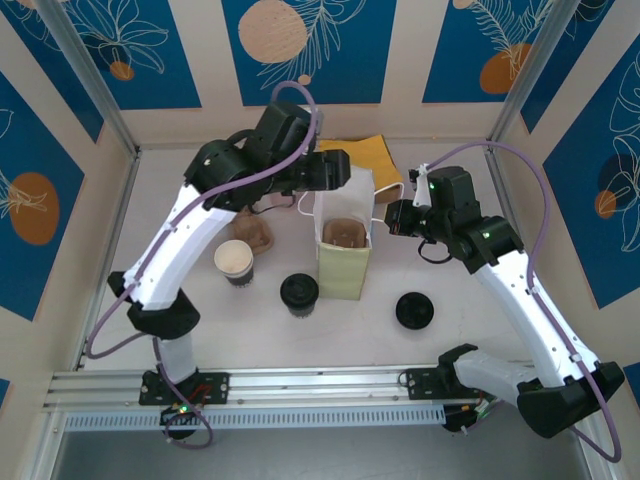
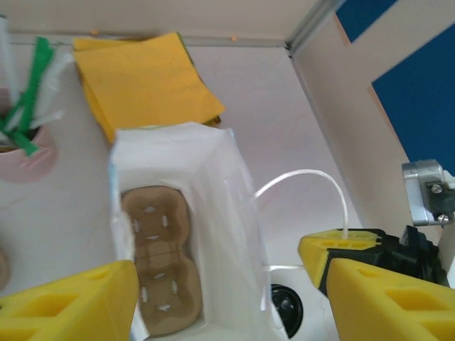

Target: Pack the takeout coffee

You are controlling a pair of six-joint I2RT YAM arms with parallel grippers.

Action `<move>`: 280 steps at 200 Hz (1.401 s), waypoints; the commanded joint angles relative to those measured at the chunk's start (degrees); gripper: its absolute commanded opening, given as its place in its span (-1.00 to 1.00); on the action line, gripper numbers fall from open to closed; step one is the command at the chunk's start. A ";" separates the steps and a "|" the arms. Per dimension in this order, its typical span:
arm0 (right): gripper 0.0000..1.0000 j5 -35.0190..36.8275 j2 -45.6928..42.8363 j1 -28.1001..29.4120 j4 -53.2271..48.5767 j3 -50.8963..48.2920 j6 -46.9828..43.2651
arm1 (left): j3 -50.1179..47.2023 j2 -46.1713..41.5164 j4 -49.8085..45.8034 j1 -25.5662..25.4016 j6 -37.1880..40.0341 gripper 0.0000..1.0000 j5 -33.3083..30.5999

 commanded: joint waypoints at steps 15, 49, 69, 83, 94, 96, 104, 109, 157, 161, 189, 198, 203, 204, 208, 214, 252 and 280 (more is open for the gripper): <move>-0.85 0.98 0.93 0.13 -0.78 2.77 -1.46 | -10.12 -8.20 -6.01 2.21 -2.19 0.43 -7.88; -0.85 1.33 1.81 0.02 -1.09 3.59 -2.37 | -29.36 -19.58 -1.18 4.85 -6.15 0.46 -8.26; -0.85 1.76 2.57 -0.06 -1.31 4.38 -2.85 | -40.19 -26.17 2.88 5.95 -8.39 0.48 -7.39; -0.85 2.04 3.10 -0.31 -1.40 4.72 -3.18 | -46.00 -29.96 4.64 6.42 -9.72 0.49 -7.17; -0.85 1.95 3.58 -0.55 -1.57 5.00 -3.52 | -49.82 -32.15 5.24 6.53 -10.83 0.49 -7.45; -0.85 1.95 3.65 -0.58 -1.65 5.02 -3.60 | -50.36 -32.48 5.29 6.57 -11.04 0.49 -7.46; -0.85 1.95 3.87 -0.72 -1.70 5.22 -3.82 | -52.40 -33.66 5.47 6.55 -11.53 0.49 -7.39; -0.85 1.99 4.02 -0.84 -1.79 5.42 -4.06 | -53.49 -34.22 5.48 6.59 -11.78 0.49 -7.34; -0.80 1.52 5.74 -1.70 -3.11 6.23 -5.03 | -59.79 -37.20 6.18 6.58 -13.75 0.51 -5.92; -0.75 1.51 5.70 -1.69 -3.12 6.10 -4.89 | -60.12 -37.25 6.39 6.57 -13.72 0.52 -5.86; -0.61 2.20 4.34 -1.73 -3.57 5.82 -4.51 | -60.68 -37.07 6.24 6.53 -13.19 0.60 -6.05; -0.51 2.21 3.90 -1.81 -4.02 6.09 -4.53 | -60.82 -36.95 6.42 6.57 -12.76 0.62 -6.05; -0.44 2.29 3.69 -1.80 -4.55 6.42 -4.45 | -60.90 -36.77 6.51 6.67 -12.51 0.62 -6.02; -0.42 2.30 3.64 -1.81 -4.63 6.47 -4.45 | -60.90 -36.79 6.52 6.69 -12.44 0.63 -6.03; -0.37 2.30 3.50 -1.70 -5.18 6.78 -4.38 | -60.99 -36.66 6.53 6.64 -12.30 0.66 -6.06; -0.27 2.37 3.14 -1.73 -6.10 7.15 -4.21 | -61.29 -36.68 6.74 6.74 -12.03 0.71 -6.05; 0.09 4.34 -0.36 0.07 -12.03 8.97 -1.58 | -65.89 -38.05 9.32 9.76 -10.60 1.00 -3.31; 0.11 8.50 -1.94 5.51 -16.97 12.09 1.25 | -70.75 -40.24 12.31 15.06 -8.77 1.00 2.23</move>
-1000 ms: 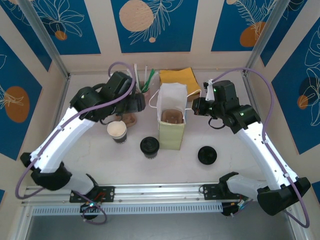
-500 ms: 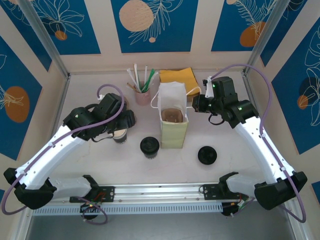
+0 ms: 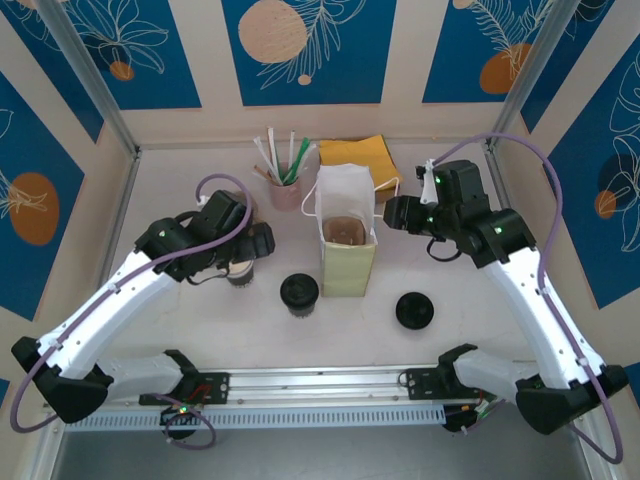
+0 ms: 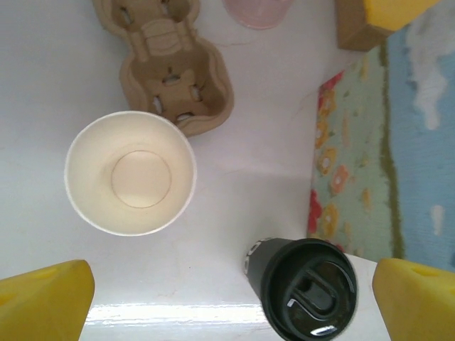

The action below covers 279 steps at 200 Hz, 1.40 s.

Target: Pack the takeout coffee

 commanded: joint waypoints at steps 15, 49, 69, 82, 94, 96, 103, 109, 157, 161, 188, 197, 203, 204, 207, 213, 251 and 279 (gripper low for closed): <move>0.12 6.35 -1.45 8.35 -8.41 6.33 4.88 | -5.42 -3.68 3.48 6.84 3.31 1.00 7.89; 0.15 13.59 2.93 20.25 -12.24 11.69 8.78 | -8.80 -6.20 3.55 11.91 7.10 1.00 11.52; 0.19 16.92 7.28 26.76 -13.74 15.50 10.30 | -10.29 -8.13 3.59 14.37 8.64 1.00 13.61; 0.20 18.53 10.48 30.27 -14.39 18.14 10.88 | -10.98 -9.40 3.22 15.28 9.46 1.00 14.15; 0.21 19.23 13.49 32.60 -14.90 20.60 10.99 | -11.28 -10.48 2.45 16.04 10.29 1.00 14.32; 0.21 19.32 13.95 32.89 -14.94 21.02 10.95 | -11.39 -10.61 2.24 16.23 10.37 1.00 14.36; 0.23 19.39 15.84 33.97 -15.12 22.44 10.68 | -11.55 -11.29 1.81 16.68 10.86 1.00 14.66; 0.26 19.46 17.33 34.89 -15.32 23.67 10.44 | -11.80 -11.72 1.53 16.97 11.31 1.00 14.95; 0.32 18.36 30.10 38.98 -19.52 36.04 8.15 | -12.49 -14.97 -5.53 20.24 10.76 1.00 10.08; 0.33 17.97 31.07 39.22 -19.79 36.92 8.02 | -12.50 -15.19 -6.29 20.58 10.47 1.00 9.60; 0.34 15.53 37.69 40.24 -22.59 42.62 7.40 | -13.48 -17.49 -9.55 22.59 8.82 1.00 6.63; 0.34 15.02 39.84 40.53 -23.78 44.34 7.39 | -14.07 -18.57 -9.88 22.97 8.43 1.00 6.20; 0.34 14.68 41.12 40.68 -24.48 45.43 7.41 | -14.45 -19.28 -9.87 23.07 8.28 1.00 6.20; 0.34 14.65 41.31 40.67 -24.59 45.58 7.40 | -14.56 -19.38 -9.89 23.17 8.26 1.00 6.20; 0.35 14.35 41.98 40.71 -24.84 45.99 7.32 | -14.68 -19.65 -9.96 23.23 8.12 0.99 6.19; 0.35 13.59 43.18 40.77 -25.31 46.76 7.22 | -14.90 -20.14 -10.15 23.33 7.95 1.00 6.24; 0.36 9.23 49.50 41.05 -27.62 49.97 6.36 | -15.91 -22.65 -9.72 23.62 7.53 0.99 8.12; 0.38 6.32 52.52 40.53 -28.90 50.33 6.29 | -16.41 -24.47 -9.46 23.56 8.27 1.00 9.58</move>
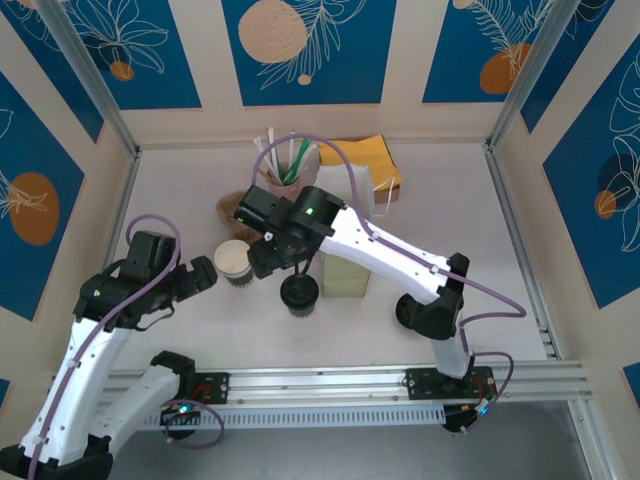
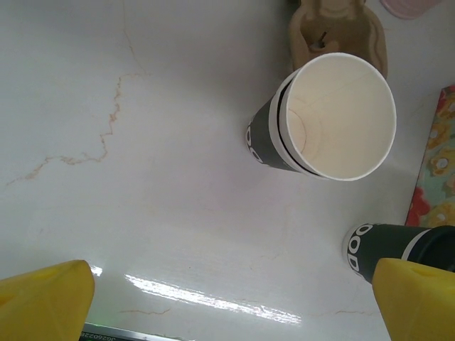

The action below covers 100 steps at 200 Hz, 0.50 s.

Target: Pack the takeout coffee

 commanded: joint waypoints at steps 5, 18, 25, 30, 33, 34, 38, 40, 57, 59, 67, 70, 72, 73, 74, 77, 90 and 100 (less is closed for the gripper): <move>0.41 -4.97 2.10 -0.16 -3.64 1.32 -0.61 | -0.98 -2.13 -1.28 0.75 -0.33 1.00 1.81; 0.41 -6.41 2.75 -0.69 -3.54 0.31 -0.45 | -1.52 -3.12 -0.81 0.74 0.50 1.00 3.52; 0.42 -7.16 3.07 -1.00 -3.55 -0.22 -0.28 | -1.84 -3.58 -0.58 0.75 0.75 1.00 4.55; 0.42 -7.67 3.34 -1.25 -3.54 -0.59 -0.11 | -2.04 -3.91 -0.45 0.75 0.87 1.00 5.20; 0.43 -7.80 3.38 -1.35 -3.55 -0.84 -0.01 | -2.17 -4.11 -0.34 0.74 0.90 1.00 5.52; 0.43 -7.91 3.43 -1.41 -3.55 -0.93 0.04 | -2.23 -4.14 -0.33 0.75 0.90 1.00 5.62; 0.43 -8.19 3.46 -1.61 -3.47 -1.35 0.21 | -2.37 -4.40 -0.24 0.69 0.98 1.00 6.01; 0.43 -8.36 3.44 -1.68 -3.42 -1.59 0.29 | -2.48 -4.54 -0.23 0.72 0.96 1.00 6.18; 0.46 -9.82 3.31 -2.62 -2.84 -3.51 0.90 | -2.94 -5.50 -0.40 0.75 0.89 1.00 6.74; 0.47 -9.96 3.24 -2.68 -2.84 -3.69 0.95 | -2.97 -5.60 -0.36 0.75 0.85 1.00 6.82; 0.49 -10.59 3.18 -3.01 -2.72 -4.53 1.14 | -3.24 -5.90 -0.39 0.75 0.73 1.00 7.00; 0.50 -10.87 3.08 -3.11 -2.71 -4.84 1.22 | -3.37 -6.07 -0.40 0.73 0.64 1.00 7.07; 0.50 -11.03 3.05 -3.24 -2.75 -4.99 1.23 | -3.41 -6.10 -0.40 0.75 0.57 1.00 7.13; 0.51 -11.06 3.10 -3.28 -2.75 -5.12 1.23 | -3.46 -6.15 -0.40 0.71 0.56 1.00 7.12; 0.51 -11.12 3.07 -3.34 -2.76 -5.27 1.27 | -3.58 -6.17 -0.36 0.73 0.55 1.00 7.12; 0.52 -11.31 3.07 -3.43 -2.71 -5.53 1.40 | -3.64 -6.27 -0.34 0.80 0.43 1.00 7.19; 0.55 -11.65 3.10 -3.71 -2.84 -6.59 1.58 | -4.17 -6.60 -0.02 0.73 0.12 1.00 7.76; 0.55 -11.92 3.05 -3.97 -2.85 -7.30 1.65 | -4.44 -6.80 0.16 0.74 -0.13 1.00 8.08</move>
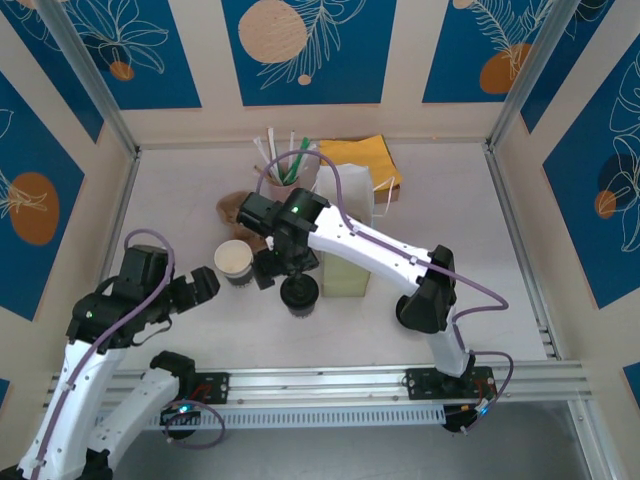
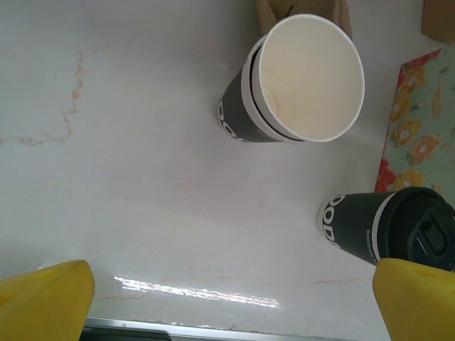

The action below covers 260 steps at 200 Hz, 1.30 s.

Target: Pack the takeout coffee

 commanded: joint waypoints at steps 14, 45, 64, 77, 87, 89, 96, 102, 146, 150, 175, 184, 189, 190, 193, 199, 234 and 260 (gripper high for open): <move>0.55 -3.44 0.19 -0.97 -1.32 -2.52 1.21 | -1.22 -0.90 0.34 0.69 -0.57 1.00 2.36; 0.59 -4.51 0.22 -1.77 -1.10 -4.56 1.22 | -1.76 -0.94 0.76 0.69 -0.84 1.00 2.80; 0.64 -4.82 0.24 -2.30 -1.05 -5.79 1.32 | -1.84 -0.97 1.18 0.64 -0.69 1.00 3.38; 0.66 -4.73 0.43 -2.69 -1.44 -6.29 1.50 | -1.92 -1.15 1.72 0.67 -0.24 1.00 4.06; 0.68 -4.52 0.36 -2.69 -1.39 -6.57 1.43 | -2.00 -1.30 2.40 0.71 0.16 1.00 5.01; 0.69 -4.48 0.33 -2.73 -1.37 -6.61 1.41 | -2.12 -1.32 2.48 0.71 0.18 1.00 5.13; 0.70 -4.52 0.37 -2.74 -1.25 -6.70 1.41 | -2.26 -1.49 2.92 0.71 0.26 1.00 5.78; 0.70 -4.65 0.45 -2.82 -1.27 -6.73 1.41 | -2.35 -1.63 3.19 0.66 0.37 1.00 6.15; 0.72 -5.05 1.52 -3.18 -2.14 -6.79 1.56 | -3.34 -1.85 4.29 0.68 0.13 1.00 7.95; 0.73 -4.96 1.61 -3.21 -2.23 -6.80 1.50 | -3.41 -1.85 4.30 0.69 0.13 1.00 7.98; 0.73 -4.70 2.32 -3.12 -2.68 -6.97 1.33 | -3.64 -1.90 4.48 0.71 0.21 1.00 8.07; 0.73 -4.43 2.57 -2.93 -2.76 -6.97 1.21 | -3.71 -1.81 4.56 0.71 0.20 1.00 8.00; 0.74 -4.34 2.72 -2.83 -2.83 -6.89 1.15 | -3.69 -1.86 4.56 0.71 0.27 1.00 7.98; 0.74 -4.30 2.75 -2.83 -2.89 -6.89 1.19 | -3.69 -1.81 4.56 0.67 0.24 1.00 7.98; 0.74 -4.26 2.82 -2.83 -2.94 -6.88 1.16 | -3.80 -1.77 4.58 0.71 0.24 1.00 7.98; 0.74 -4.17 2.94 -2.76 -2.90 -6.88 1.17 | -3.80 -1.72 4.65 0.71 0.17 1.00 7.98; 0.74 -3.98 3.22 -2.84 -3.10 -7.22 1.10 | -3.78 -1.63 4.80 0.70 0.38 1.00 8.37; 0.73 -3.99 3.39 -2.68 -3.29 -7.15 1.02 | -3.84 -1.68 4.96 0.67 0.48 1.00 8.60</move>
